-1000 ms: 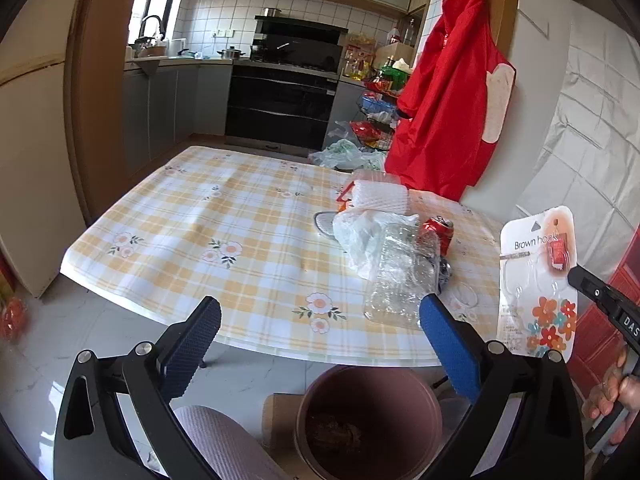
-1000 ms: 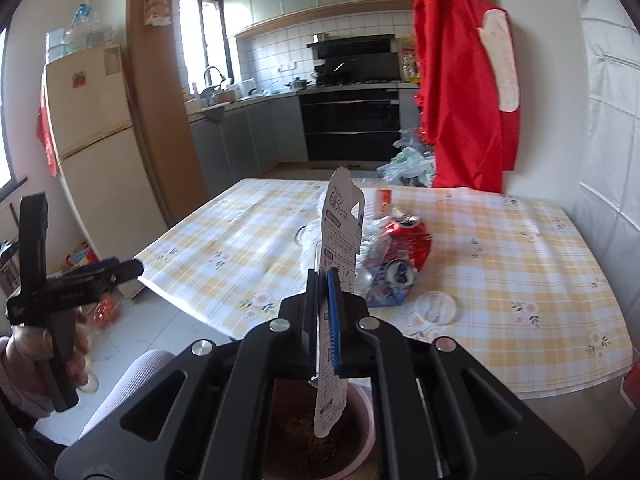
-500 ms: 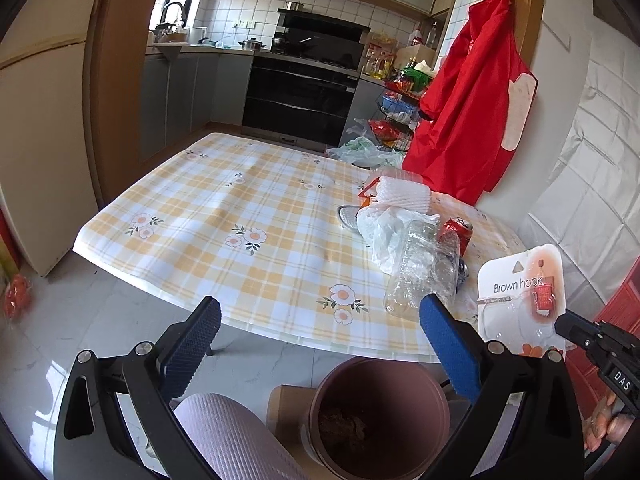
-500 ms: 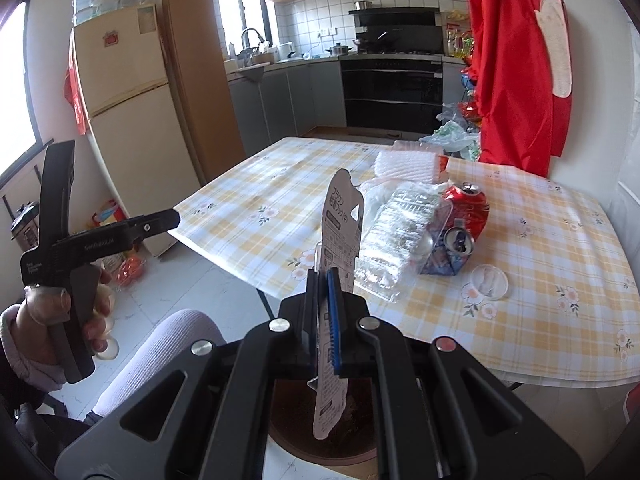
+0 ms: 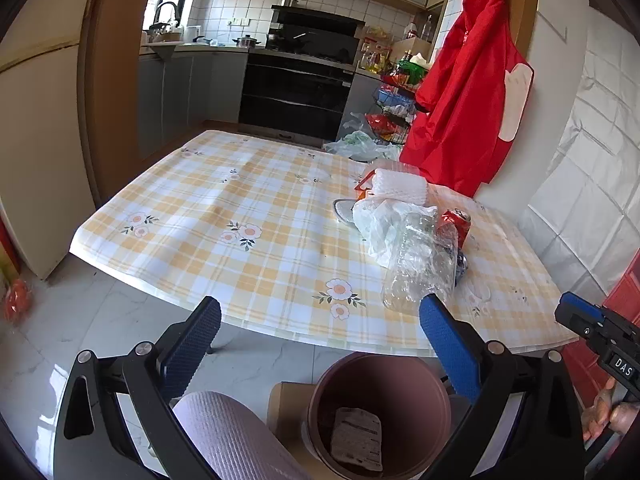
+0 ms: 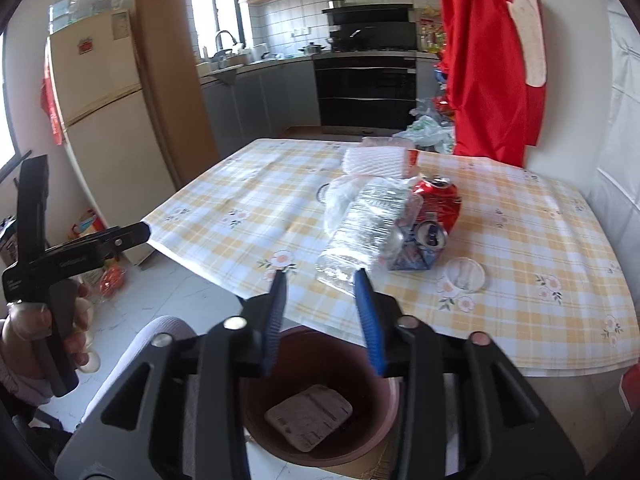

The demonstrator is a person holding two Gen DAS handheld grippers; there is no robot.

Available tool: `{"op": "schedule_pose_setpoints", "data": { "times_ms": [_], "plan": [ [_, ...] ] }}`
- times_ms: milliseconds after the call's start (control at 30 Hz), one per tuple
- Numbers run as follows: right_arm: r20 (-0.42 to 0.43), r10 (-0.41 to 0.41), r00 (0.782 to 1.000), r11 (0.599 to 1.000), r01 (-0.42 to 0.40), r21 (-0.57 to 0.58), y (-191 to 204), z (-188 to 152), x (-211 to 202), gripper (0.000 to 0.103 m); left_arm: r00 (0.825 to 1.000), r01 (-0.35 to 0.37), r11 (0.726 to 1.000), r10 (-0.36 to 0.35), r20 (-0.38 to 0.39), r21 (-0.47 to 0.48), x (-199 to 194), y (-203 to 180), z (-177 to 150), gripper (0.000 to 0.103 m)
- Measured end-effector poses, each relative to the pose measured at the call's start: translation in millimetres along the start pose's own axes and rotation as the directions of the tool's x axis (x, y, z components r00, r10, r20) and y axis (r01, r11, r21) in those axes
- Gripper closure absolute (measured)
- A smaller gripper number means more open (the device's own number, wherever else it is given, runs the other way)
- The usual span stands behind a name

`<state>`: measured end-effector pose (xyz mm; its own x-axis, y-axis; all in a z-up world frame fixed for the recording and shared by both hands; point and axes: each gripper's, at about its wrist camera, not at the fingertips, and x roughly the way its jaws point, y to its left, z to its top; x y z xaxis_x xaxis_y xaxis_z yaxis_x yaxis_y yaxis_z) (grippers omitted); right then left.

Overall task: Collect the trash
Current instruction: 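Move the left gripper to the plastic-wrapped bottle and close on it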

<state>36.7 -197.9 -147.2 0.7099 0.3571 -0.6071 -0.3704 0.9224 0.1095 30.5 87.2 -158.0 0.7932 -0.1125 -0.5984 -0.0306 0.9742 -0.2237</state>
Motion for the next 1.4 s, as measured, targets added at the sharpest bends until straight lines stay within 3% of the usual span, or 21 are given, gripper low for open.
{"op": "schedule_pose_setpoints", "data": {
  "times_ms": [67,167,700,1133,1400],
  "plan": [
    [0.007,-0.024,1.000,1.000,0.024,0.010,-6,1,-1,0.044,1.000,0.001,1.000,-0.001,-0.004,0.006,1,-2,0,0.006],
    [0.023,-0.061,0.998,0.998,0.061,0.023,-16,2,-4,0.034,1.000,-0.001,1.000,0.001,-0.007,0.016,3,-4,-1,0.006],
    [0.034,-0.181,0.983,0.978,0.176,0.110,-73,-3,2,0.006,0.997,0.019,0.997,-0.014,-0.070,0.070,36,-27,-9,0.006],
    [0.015,-0.233,0.972,0.958,0.227,0.175,-113,-14,26,0.006,0.989,0.102,0.981,-0.083,-0.124,0.163,75,-69,-9,0.006],
    [0.012,-0.231,0.973,0.947,0.222,0.232,-145,-20,42,0.006,0.960,0.247,0.928,-0.194,-0.203,0.279,136,-128,-7,0.006]
  ]
}}
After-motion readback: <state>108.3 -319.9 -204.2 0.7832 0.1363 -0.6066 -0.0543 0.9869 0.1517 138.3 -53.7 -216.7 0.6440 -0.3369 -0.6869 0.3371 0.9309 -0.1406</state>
